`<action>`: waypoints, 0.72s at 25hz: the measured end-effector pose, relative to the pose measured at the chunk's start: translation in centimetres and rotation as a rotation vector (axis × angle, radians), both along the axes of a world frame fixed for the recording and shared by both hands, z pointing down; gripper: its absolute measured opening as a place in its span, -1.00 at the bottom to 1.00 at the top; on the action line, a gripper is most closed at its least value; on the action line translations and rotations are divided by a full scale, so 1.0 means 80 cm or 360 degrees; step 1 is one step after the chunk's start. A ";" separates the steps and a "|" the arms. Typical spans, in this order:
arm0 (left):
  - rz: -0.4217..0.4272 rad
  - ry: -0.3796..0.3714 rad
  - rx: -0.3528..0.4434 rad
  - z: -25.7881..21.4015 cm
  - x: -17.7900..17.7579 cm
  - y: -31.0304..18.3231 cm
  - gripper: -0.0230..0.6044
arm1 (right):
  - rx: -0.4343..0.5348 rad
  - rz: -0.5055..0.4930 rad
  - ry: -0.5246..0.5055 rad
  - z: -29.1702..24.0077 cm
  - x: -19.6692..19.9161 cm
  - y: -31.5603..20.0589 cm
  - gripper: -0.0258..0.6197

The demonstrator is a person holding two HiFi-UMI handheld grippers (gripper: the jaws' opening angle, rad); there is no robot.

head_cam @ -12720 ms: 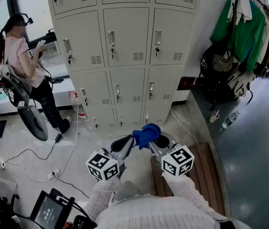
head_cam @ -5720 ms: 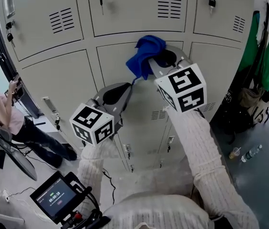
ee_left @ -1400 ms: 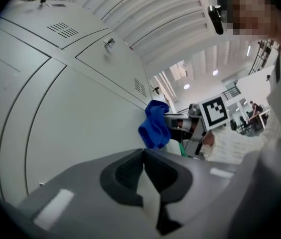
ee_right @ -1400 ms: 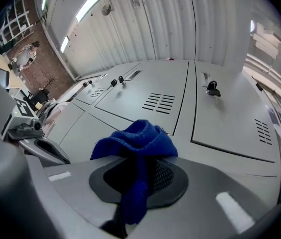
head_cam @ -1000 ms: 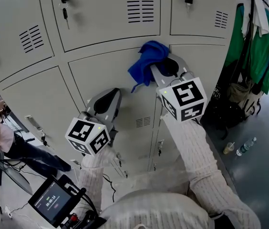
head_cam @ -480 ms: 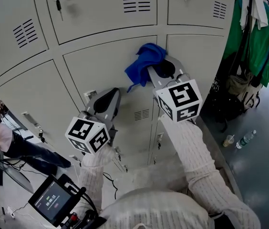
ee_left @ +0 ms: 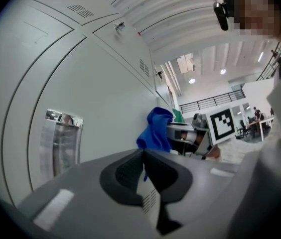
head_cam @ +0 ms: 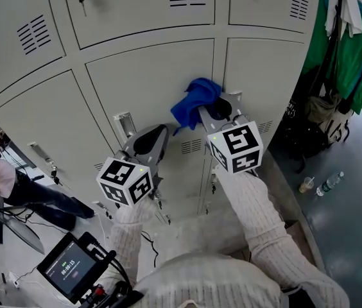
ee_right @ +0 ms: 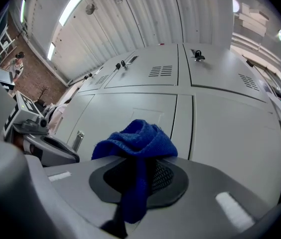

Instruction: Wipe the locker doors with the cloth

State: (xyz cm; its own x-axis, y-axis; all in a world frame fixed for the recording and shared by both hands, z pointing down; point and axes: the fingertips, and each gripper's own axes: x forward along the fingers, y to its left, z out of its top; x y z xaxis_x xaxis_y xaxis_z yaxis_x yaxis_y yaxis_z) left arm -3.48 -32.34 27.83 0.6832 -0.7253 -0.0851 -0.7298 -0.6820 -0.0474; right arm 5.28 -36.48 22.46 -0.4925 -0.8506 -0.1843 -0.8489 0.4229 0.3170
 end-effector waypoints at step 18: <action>-0.0012 -0.0054 -0.0284 0.095 -0.003 0.003 -0.93 | -0.0405 -0.0007 -0.0009 0.163 -0.009 -0.005 -0.76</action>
State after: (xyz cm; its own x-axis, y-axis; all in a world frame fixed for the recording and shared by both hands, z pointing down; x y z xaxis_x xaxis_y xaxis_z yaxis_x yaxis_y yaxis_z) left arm -3.72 -32.07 35.39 0.6778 -0.7320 0.0686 -0.7352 -0.6761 0.0491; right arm 4.59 -36.86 35.52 -0.4959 -0.8678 0.0325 -0.8484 0.4921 0.1952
